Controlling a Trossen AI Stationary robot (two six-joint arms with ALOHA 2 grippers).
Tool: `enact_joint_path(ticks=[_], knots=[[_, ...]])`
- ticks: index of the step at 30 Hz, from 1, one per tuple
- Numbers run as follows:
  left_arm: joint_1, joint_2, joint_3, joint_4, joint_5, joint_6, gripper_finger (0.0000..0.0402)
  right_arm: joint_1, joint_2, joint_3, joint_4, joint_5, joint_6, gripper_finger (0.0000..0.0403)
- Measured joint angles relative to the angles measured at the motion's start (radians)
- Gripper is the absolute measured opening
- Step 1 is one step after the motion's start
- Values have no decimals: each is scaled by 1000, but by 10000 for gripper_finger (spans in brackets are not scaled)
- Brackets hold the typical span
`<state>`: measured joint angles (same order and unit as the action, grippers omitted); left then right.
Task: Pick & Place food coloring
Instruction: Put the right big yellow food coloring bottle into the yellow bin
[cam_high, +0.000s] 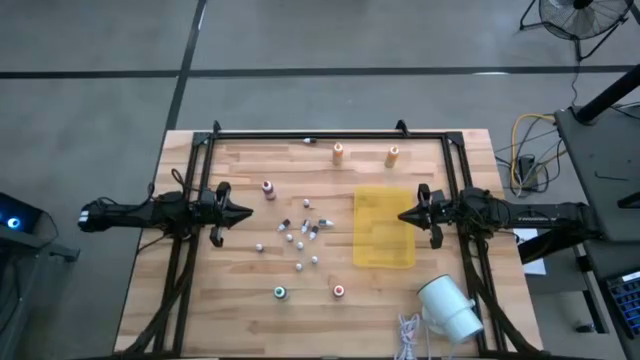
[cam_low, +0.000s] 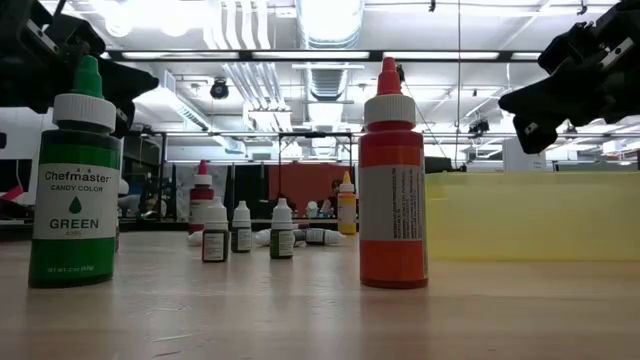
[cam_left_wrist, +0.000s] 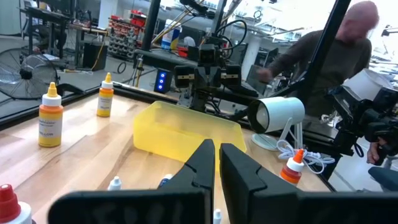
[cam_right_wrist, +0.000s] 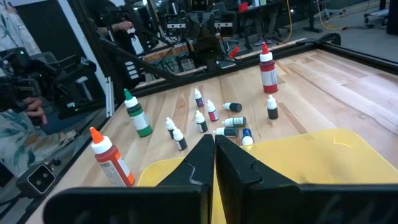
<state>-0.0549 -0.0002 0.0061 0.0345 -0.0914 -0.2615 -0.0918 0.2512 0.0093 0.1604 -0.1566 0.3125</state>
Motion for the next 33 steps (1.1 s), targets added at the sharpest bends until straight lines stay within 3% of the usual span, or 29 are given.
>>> enact_joint_path(ticks=[8, 13, 17, 23, 33], knots=[[0, 0, 0, 39, -1, -34, 0, 0, 0, 0, 24, 0, 55, 9], [0, 0, 12, 116, -25, -56, 0, 0, 0, 0, 145, 0, 127, 9], [0, 0, 70, 132, -62, -53, 0, 0, 0, 0, 322, 7, 163, 9], [0, 0, 175, 132, -93, -53, 0, 0, 0, 1, 539, 105, 217, 9], [0, 135, 383, 124, -95, -80, 0, 0, 57, 133, 538, 134, 198, 9]])
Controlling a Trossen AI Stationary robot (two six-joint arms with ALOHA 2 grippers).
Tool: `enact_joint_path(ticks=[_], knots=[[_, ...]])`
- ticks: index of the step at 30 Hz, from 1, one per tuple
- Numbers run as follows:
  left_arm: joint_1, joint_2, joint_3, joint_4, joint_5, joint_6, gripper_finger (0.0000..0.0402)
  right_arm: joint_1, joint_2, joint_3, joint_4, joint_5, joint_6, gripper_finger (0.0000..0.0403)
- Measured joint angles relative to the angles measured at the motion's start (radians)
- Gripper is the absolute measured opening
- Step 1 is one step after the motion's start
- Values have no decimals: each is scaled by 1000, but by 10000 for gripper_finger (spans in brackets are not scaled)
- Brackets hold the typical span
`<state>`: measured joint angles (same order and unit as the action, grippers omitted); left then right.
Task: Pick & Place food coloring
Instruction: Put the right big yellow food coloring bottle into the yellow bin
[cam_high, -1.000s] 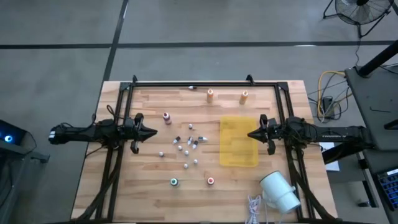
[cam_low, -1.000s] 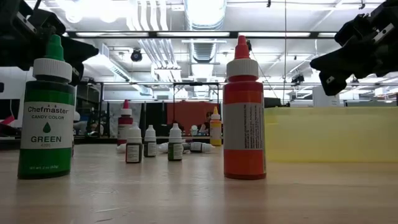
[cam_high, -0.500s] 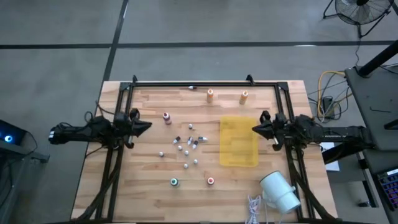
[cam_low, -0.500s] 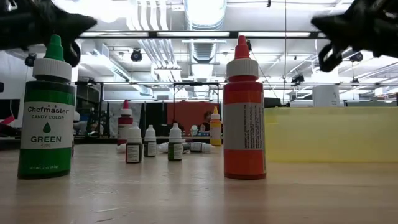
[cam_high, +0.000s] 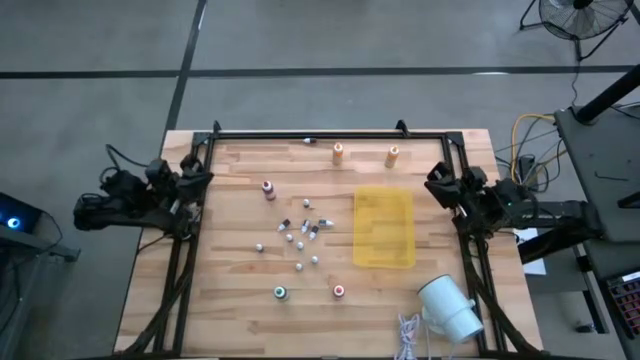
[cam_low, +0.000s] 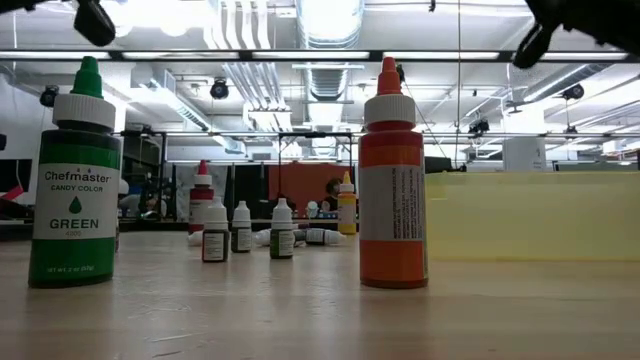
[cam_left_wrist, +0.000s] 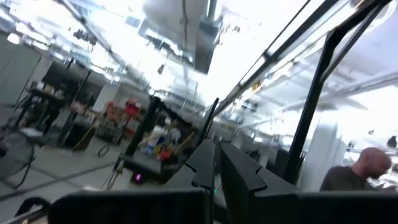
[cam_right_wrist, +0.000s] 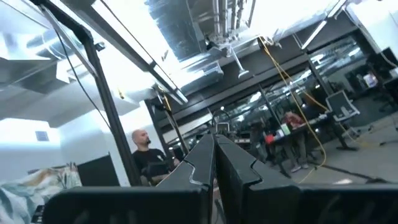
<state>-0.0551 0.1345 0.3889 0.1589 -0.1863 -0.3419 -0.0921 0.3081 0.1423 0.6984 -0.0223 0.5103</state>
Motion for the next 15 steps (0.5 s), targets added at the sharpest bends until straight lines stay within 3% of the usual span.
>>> enact_joint_path(ticks=[15], knots=[[0, 274, 239, 5, 10, 27, 0, 0, 266, 417, -248, 0, -292, 9]])
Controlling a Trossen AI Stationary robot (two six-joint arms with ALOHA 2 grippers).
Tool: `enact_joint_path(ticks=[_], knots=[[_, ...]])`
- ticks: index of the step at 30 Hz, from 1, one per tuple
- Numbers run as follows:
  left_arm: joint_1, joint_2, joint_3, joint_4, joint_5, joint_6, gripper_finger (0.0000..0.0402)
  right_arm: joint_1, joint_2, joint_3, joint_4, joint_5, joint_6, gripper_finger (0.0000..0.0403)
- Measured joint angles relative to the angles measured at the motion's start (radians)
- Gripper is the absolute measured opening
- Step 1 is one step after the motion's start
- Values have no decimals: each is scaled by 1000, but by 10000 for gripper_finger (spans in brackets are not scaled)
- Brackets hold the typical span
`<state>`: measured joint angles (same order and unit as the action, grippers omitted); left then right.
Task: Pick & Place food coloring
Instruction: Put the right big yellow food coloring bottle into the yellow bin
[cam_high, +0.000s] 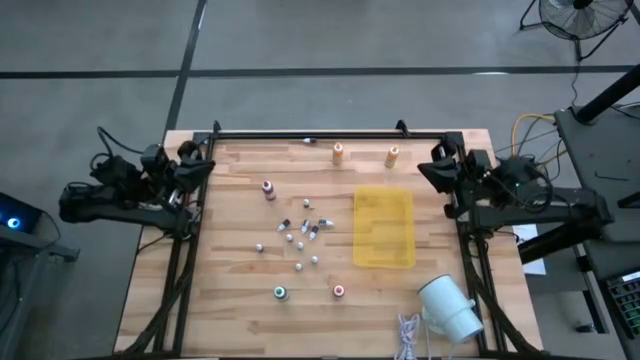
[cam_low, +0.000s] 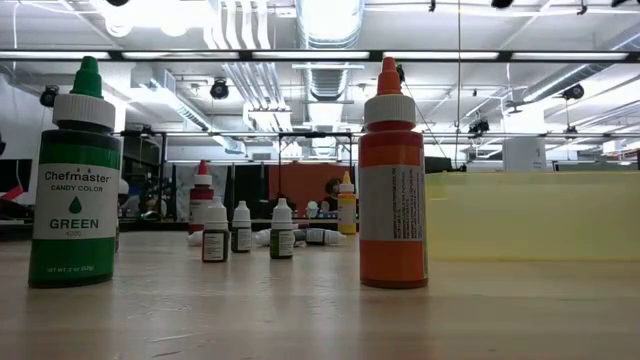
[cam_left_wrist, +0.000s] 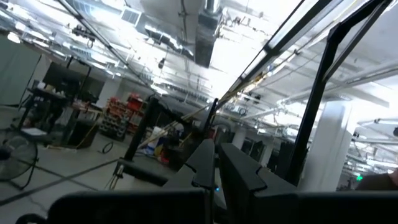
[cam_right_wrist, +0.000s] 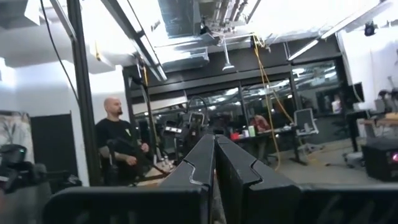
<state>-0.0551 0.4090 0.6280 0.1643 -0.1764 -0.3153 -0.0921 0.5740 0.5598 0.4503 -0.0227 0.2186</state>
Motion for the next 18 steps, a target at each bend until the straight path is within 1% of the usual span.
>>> enact_joint_path(ticks=[7, 13, 18], knots=[[0, 82, 62, 2, 1, 8, 0, 0, 79, 106, -6, 0, 1, 9], [0, 145, 112, -1, 0, 59, 2, 0, 120, 165, -41, 0, 10, 9], [0, 181, 151, 0, 0, 99, 29, 0, 144, 220, -154, 3, 18, 19]])
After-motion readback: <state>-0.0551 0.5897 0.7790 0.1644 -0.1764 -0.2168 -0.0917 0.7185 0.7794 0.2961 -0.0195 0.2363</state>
